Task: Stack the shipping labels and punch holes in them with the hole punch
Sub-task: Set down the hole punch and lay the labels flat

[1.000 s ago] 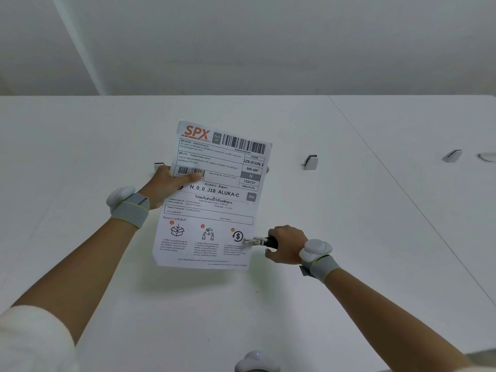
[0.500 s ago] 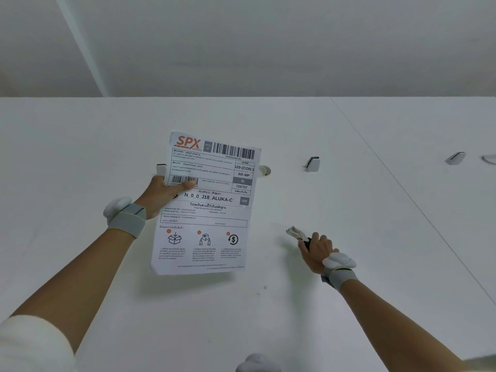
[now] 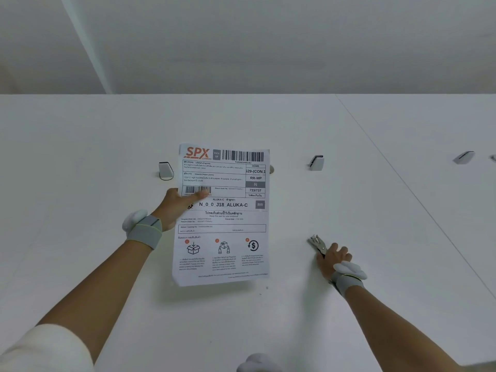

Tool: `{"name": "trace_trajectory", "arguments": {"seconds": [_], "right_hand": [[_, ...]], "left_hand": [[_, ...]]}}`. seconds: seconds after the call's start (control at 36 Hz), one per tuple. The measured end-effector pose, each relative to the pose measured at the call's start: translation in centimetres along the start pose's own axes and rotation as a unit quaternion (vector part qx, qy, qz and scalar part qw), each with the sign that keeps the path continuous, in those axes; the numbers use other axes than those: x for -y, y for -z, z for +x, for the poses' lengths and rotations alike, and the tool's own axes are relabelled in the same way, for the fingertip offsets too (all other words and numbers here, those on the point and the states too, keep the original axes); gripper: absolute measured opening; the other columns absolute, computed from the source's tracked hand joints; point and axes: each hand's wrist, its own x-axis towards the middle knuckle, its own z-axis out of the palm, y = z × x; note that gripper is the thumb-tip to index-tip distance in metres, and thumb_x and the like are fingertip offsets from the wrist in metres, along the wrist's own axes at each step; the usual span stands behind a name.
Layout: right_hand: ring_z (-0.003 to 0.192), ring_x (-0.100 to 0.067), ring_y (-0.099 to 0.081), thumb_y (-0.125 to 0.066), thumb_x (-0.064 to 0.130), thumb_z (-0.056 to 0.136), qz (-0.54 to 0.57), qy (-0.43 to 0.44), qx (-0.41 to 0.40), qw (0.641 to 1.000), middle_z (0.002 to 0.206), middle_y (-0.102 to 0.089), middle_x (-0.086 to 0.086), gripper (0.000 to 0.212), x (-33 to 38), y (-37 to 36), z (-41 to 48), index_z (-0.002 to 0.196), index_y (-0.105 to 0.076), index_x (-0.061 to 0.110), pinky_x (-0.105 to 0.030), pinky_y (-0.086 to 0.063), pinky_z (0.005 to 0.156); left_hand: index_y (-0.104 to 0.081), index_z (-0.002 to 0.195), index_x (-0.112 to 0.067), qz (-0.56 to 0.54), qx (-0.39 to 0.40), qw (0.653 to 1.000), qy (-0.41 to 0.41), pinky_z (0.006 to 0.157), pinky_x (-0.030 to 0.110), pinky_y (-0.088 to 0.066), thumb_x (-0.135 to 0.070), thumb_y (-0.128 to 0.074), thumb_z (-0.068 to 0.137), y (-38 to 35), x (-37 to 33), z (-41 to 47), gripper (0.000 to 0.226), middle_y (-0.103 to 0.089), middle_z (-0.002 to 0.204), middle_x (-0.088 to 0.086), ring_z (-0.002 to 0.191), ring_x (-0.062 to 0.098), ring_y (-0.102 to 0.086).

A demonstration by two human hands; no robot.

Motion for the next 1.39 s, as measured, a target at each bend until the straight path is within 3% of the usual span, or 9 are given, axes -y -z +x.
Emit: {"name": "trace_trajectory", "arguments": {"seconds": [0.14,0.28,0.39,0.56,0.67,0.78,0.92,1.03,1.39], "right_hand": [[0.120,-0.032,-0.042,-0.046,0.045,0.090,0.004,0.015,-0.027,1.000,0.127,-0.043,-0.014,0.048,1.6,1.3,0.1,0.121,-0.041,0.008,-0.045,-0.037,0.097],[0.113,-0.038,-0.050,-0.034,0.038,0.099,0.225,0.093,-0.076,0.967,0.119,-0.056,-0.019,0.042,6.2,4.3,-1.2,0.112,-0.057,0.006,-0.045,-0.040,0.093],[0.101,-0.031,-0.058,-0.029,0.036,0.101,0.380,0.177,-0.028,0.908,0.106,-0.065,-0.016,0.048,8.8,6.4,-3.1,0.103,-0.062,0.002,-0.040,-0.044,0.091],[0.071,-0.023,-0.047,-0.046,0.034,0.095,0.438,0.201,0.028,0.876,0.068,-0.056,0.002,0.030,10.9,6.9,-4.4,0.074,-0.053,0.013,-0.030,-0.039,0.060],[0.070,-0.018,-0.048,-0.051,0.020,0.090,0.449,0.211,0.034,0.867,0.076,-0.059,0.000,0.015,11.2,6.4,-4.7,0.088,-0.059,0.007,-0.029,-0.039,0.063],[0.075,-0.021,-0.052,-0.052,0.017,0.090,0.450,0.197,0.033,0.870,0.085,-0.064,-0.005,0.016,11.3,5.8,-4.7,0.093,-0.061,0.003,-0.035,-0.045,0.071],[0.081,-0.025,-0.056,-0.053,0.015,0.090,0.425,0.165,0.034,0.889,0.088,-0.066,-0.008,0.020,11.2,4.8,-4.6,0.098,-0.064,0.001,-0.036,-0.047,0.077],[0.088,-0.031,-0.061,-0.053,0.013,0.090,0.397,0.131,0.039,0.908,0.101,-0.071,-0.018,0.022,10.9,4.0,-4.5,0.099,-0.064,-0.003,-0.041,-0.049,0.084],[0.098,-0.036,-0.062,-0.053,0.016,0.089,0.321,0.052,0.084,0.942,0.104,-0.070,-0.018,0.022,9.7,0.2,-2.6,0.099,-0.065,0.000,-0.030,-0.045,0.078]], "left_hand": [[-0.064,0.115,-0.003,-0.016,-0.002,1.000,0.021,0.084,0.038,-0.054,-0.017,-0.069,0.083,-0.8,0.8,-0.1,0.035,-0.070,0.104,0.016,0.089,0.026,-0.069],[-0.067,0.109,-0.007,-0.016,0.003,0.999,0.037,0.077,0.036,-0.058,-0.021,-0.070,0.082,-1.6,1.4,0.0,0.031,-0.072,0.100,0.013,0.088,0.027,-0.070],[-0.069,0.103,-0.012,-0.016,0.013,0.999,0.039,0.074,0.034,-0.059,-0.022,-0.071,0.081,-2.3,1.8,0.3,0.024,-0.073,0.097,0.009,0.082,0.019,-0.072],[-0.067,0.111,-0.007,-0.021,0.015,0.999,0.045,0.082,0.038,-0.056,-0.022,-0.071,0.081,-3.1,2.1,0.5,0.034,-0.072,0.103,0.013,0.090,0.025,-0.070],[-0.065,0.116,-0.004,-0.011,0.013,0.999,0.050,0.092,0.044,-0.052,-0.024,-0.072,0.080,-3.3,2.2,0.5,0.042,-0.071,0.109,0.015,0.100,0.029,-0.068],[-0.061,0.119,-0.003,0.009,0.007,0.998,0.067,0.095,0.045,-0.051,-0.026,-0.073,0.079,-3.3,2.7,0.7,0.048,-0.069,0.112,0.015,0.106,0.031,-0.065],[-0.067,0.104,-0.013,0.038,0.024,0.996,0.071,0.070,0.030,-0.058,-0.021,-0.072,0.080,-3.7,3.9,0.6,0.026,-0.071,0.107,0.015,0.091,0.026,-0.070],[-0.065,0.113,-0.004,0.093,0.047,0.989,0.101,0.086,0.040,-0.054,-0.017,-0.074,0.079,-3.9,5.3,0.4,0.037,-0.068,0.114,0.018,0.099,0.030,-0.066],[-0.070,0.106,-0.003,0.242,-0.008,0.962,0.124,0.082,0.042,-0.057,-0.012,-0.077,0.074,-5.2,8.8,0.5,0.034,-0.072,0.108,0.018,0.095,0.034,-0.069]]}}
